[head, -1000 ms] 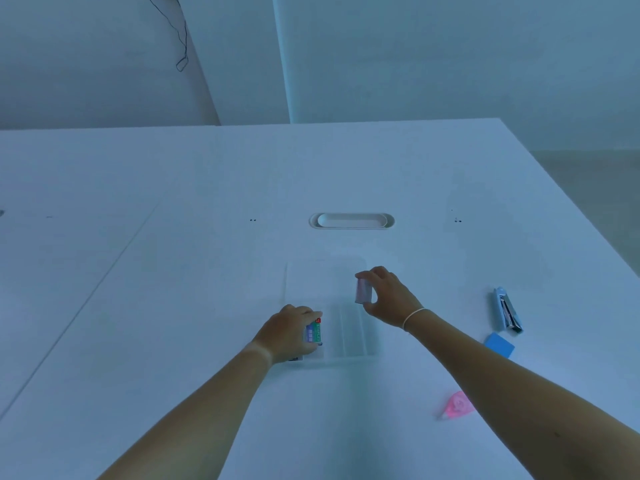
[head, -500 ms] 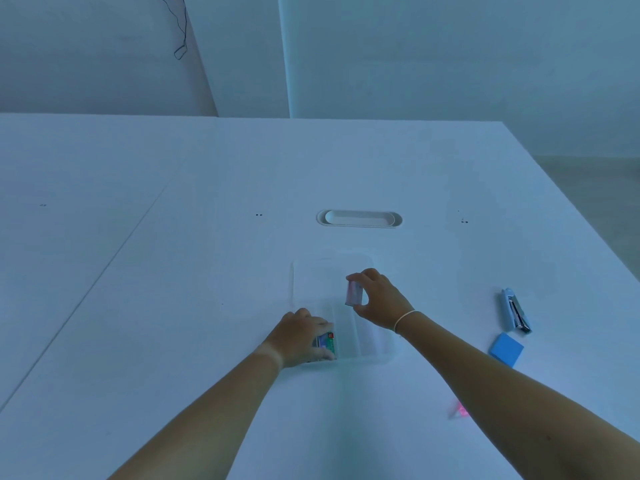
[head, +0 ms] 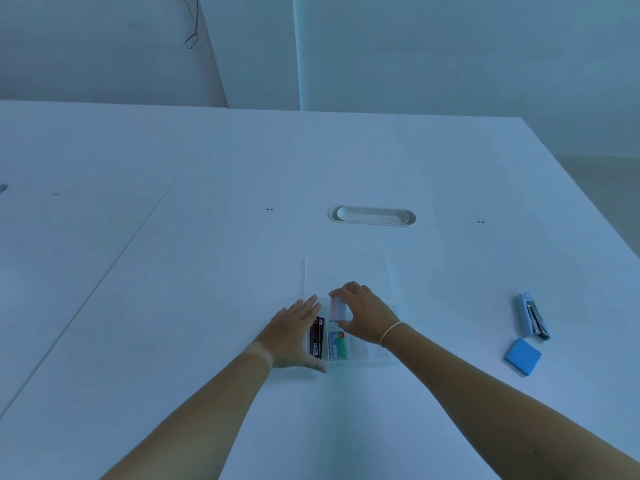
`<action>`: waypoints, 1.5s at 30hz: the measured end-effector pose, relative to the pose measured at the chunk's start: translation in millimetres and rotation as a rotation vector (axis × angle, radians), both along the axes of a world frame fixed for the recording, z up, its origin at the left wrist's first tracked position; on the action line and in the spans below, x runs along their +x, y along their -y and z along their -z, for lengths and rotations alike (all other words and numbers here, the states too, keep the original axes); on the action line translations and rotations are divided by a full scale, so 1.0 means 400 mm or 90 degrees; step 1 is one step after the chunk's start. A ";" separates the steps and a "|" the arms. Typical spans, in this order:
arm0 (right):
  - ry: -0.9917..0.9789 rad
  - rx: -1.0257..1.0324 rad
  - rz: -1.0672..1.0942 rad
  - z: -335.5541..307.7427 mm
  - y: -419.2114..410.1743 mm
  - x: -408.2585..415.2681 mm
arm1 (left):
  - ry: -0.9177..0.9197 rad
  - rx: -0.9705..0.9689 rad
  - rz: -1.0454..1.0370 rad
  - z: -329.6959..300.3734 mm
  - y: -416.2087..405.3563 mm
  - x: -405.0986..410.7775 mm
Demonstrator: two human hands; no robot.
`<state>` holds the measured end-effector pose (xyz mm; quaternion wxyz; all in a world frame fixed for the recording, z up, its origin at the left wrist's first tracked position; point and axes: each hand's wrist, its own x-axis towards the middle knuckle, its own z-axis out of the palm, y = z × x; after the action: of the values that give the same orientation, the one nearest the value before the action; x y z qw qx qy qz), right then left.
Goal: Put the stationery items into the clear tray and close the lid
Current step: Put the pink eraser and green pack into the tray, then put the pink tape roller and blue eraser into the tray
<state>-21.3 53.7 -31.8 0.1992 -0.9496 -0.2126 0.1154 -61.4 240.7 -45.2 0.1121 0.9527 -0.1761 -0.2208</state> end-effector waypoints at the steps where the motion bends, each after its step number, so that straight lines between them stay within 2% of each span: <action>1: 0.003 -0.010 -0.005 0.003 -0.002 -0.001 | -0.001 -0.002 -0.001 -0.001 -0.001 0.001; 8: 0.034 -0.057 -0.021 0.020 -0.008 -0.003 | -0.008 -0.003 0.005 -0.011 -0.004 0.013; 22: 0.051 -0.039 -0.016 0.006 0.006 -0.004 | 0.002 0.022 0.017 -0.032 -0.002 0.020; 32: 0.052 -0.012 0.096 -0.040 0.121 -0.025 | 0.016 -0.048 0.012 -0.084 0.076 0.028; 45: 0.040 -0.013 0.285 -0.049 0.375 -0.128 | 0.014 -0.062 0.131 -0.106 0.305 0.022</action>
<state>-72.3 -96.1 -12.1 0.2036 -0.9782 -0.0012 0.0411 -52.4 118.8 -2.8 0.1330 0.9254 -0.2847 -0.2120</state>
